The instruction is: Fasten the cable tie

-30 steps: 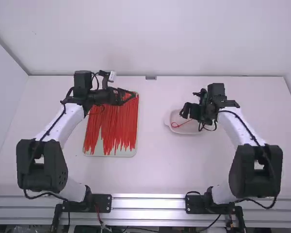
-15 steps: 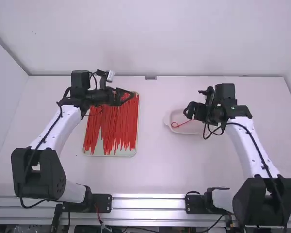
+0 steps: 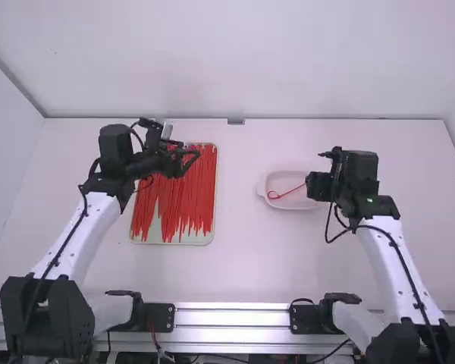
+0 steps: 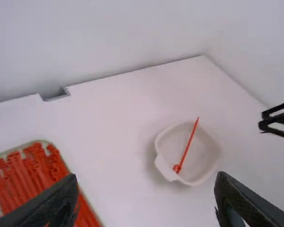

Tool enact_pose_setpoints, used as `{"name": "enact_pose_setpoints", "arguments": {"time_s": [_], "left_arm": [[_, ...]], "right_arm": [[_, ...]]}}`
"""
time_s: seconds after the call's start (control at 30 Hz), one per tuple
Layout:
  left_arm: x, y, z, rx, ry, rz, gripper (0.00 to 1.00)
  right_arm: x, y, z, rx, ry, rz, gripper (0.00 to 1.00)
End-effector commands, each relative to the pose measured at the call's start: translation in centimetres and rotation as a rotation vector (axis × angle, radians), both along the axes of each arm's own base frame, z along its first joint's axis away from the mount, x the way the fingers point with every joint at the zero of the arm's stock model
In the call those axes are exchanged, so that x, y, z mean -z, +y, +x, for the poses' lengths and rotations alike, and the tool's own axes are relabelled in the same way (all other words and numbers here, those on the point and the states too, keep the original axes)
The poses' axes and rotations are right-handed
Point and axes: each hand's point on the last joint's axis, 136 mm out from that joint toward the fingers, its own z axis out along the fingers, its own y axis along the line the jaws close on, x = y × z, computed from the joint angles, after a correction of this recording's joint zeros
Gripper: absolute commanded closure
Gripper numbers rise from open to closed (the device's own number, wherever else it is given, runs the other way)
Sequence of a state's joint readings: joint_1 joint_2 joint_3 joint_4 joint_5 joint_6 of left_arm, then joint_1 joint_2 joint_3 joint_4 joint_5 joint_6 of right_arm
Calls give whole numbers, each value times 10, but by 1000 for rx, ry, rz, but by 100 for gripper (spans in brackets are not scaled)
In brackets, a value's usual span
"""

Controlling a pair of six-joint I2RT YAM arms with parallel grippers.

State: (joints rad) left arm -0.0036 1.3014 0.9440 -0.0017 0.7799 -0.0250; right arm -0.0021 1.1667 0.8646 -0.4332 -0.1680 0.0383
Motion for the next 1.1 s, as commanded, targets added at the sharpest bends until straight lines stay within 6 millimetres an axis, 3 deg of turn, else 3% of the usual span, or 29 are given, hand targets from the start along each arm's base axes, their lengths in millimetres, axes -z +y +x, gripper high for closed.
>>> {"name": "enact_pose_setpoints", "arguments": {"time_s": [0.0, 0.1, 0.57, 1.07], "left_arm": [[1, 11, -7, -63, -36, 49, 29], [11, 20, -17, -125, -36, 80, 36], [64, 66, -63, -395, -33, 215, 66], [133, 121, -109, -686, -29, 360, 98]], "right_arm": [[-2, -15, -6, 32, -51, -92, 30], [-5, -27, -10, 88, -123, -143, 37], [-17, -28, -31, 113, -431, -131, 68], [48, -28, -73, 114, -446, -130, 99]]}}
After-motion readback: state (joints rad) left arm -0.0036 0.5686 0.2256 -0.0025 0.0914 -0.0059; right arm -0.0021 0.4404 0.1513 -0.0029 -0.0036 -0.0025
